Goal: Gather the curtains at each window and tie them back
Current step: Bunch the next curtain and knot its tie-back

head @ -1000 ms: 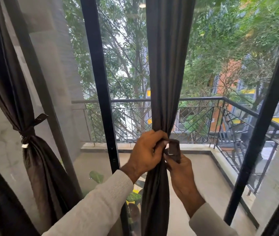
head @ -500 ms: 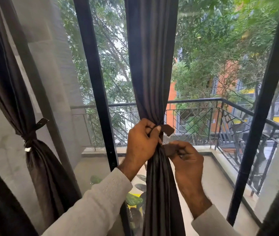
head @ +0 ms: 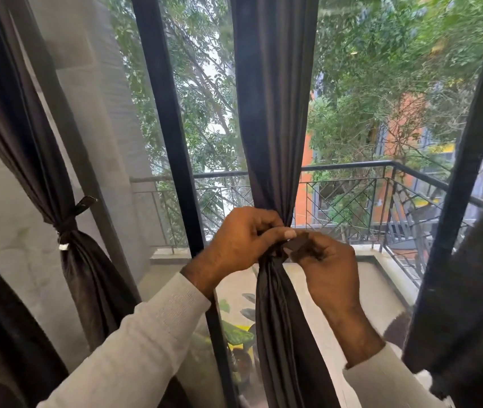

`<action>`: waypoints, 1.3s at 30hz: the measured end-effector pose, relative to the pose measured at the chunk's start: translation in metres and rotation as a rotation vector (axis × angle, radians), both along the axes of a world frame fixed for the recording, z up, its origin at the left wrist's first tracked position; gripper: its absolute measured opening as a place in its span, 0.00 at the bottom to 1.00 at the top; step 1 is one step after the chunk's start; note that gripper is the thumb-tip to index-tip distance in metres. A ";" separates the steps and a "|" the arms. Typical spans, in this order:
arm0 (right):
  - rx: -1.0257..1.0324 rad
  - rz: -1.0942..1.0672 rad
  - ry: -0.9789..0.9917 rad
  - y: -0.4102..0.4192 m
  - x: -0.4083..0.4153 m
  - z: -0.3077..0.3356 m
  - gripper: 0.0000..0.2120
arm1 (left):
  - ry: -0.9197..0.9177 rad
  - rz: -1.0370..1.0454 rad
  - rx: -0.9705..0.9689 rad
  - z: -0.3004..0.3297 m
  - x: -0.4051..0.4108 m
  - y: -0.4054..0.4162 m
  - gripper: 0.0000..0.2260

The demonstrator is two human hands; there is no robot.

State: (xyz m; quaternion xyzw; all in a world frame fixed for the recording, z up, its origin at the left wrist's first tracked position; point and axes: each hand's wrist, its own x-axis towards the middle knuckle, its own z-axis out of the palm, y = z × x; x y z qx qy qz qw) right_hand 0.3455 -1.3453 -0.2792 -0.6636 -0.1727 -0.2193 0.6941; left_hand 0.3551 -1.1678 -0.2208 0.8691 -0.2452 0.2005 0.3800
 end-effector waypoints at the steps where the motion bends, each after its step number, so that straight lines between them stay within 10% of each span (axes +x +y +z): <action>1: -0.015 -0.012 -0.004 -0.002 0.002 0.001 0.18 | 0.007 -0.042 0.018 0.002 -0.002 0.003 0.10; 13: -0.130 0.052 0.024 -0.014 0.013 0.009 0.14 | -0.588 0.086 0.346 -0.024 -0.017 0.002 0.28; 18: -0.253 0.132 -0.019 -0.023 0.014 0.013 0.12 | -0.706 0.073 0.520 -0.030 -0.010 0.011 0.19; 25: -0.313 0.247 -0.021 -0.030 0.013 0.011 0.08 | -0.653 0.085 0.483 -0.027 -0.007 0.013 0.11; 32: -0.279 0.206 0.009 -0.022 0.024 0.006 0.09 | 0.038 -0.300 -0.050 -0.028 0.004 0.017 0.04; 39: -0.127 0.348 0.164 -0.009 0.033 0.011 0.10 | -0.090 -0.264 0.064 -0.031 0.004 0.026 0.06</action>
